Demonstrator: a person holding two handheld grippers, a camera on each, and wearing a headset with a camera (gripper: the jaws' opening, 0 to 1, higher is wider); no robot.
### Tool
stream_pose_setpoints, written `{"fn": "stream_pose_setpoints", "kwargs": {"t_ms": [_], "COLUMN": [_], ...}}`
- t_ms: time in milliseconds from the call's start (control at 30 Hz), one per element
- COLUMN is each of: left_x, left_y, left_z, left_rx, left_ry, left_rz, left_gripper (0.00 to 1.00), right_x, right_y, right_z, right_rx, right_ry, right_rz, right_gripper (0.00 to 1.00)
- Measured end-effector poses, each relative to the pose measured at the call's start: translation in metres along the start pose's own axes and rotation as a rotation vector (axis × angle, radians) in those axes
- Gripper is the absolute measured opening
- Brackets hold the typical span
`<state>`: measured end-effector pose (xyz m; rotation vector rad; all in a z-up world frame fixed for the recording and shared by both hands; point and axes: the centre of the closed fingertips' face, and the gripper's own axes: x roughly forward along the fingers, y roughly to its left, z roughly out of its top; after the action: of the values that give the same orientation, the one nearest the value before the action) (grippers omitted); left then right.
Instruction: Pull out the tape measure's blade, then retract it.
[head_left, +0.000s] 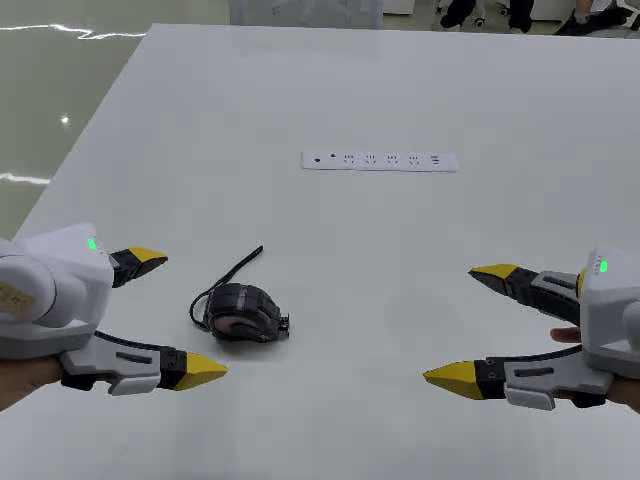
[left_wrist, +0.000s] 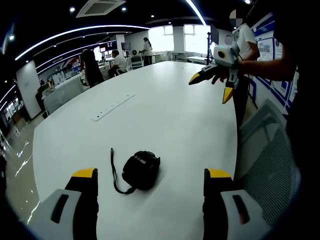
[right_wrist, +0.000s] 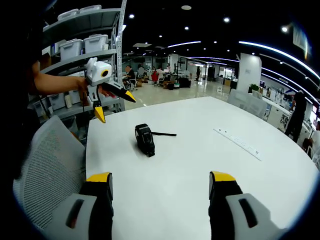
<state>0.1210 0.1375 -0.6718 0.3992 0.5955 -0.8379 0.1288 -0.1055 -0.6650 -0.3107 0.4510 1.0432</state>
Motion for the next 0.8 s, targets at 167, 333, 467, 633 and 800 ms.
{"fn": "stream_pose_setpoints", "kwargs": {"t_ms": [167, 333, 467, 633, 800], "left_x": [0.004, 0.011, 0.017, 0.022, 0.029], "left_y": [0.003, 0.005, 0.009, 0.009, 0.011], "left_z": [-0.003, -0.008, -0.013, -0.015, -0.021], "left_rx": [0.025, 0.051, 0.069, 0.096, 0.122], "left_ry": [0.012, 0.028, 0.044, 0.062, 0.081], "left_rz": [-0.021, -0.038, -0.052, -0.068, -0.087], "left_gripper": [0.8, 0.76, 0.73, 0.7, 0.66], "right_x": [0.008, 0.018, 0.027, 0.037, 0.047], "right_y": [0.001, 0.001, 0.001, 0.005, 0.005], "right_z": [0.001, 0.005, 0.005, 0.005, 0.005], "right_rx": [-0.029, -0.043, -0.068, -0.103, -0.119], "right_ry": [0.01, 0.019, 0.025, 0.034, 0.039], "right_rz": [0.025, 0.05, 0.071, 0.1, 0.12], "right_gripper": [0.78, 0.75, 0.73, 0.68, 0.66]}}
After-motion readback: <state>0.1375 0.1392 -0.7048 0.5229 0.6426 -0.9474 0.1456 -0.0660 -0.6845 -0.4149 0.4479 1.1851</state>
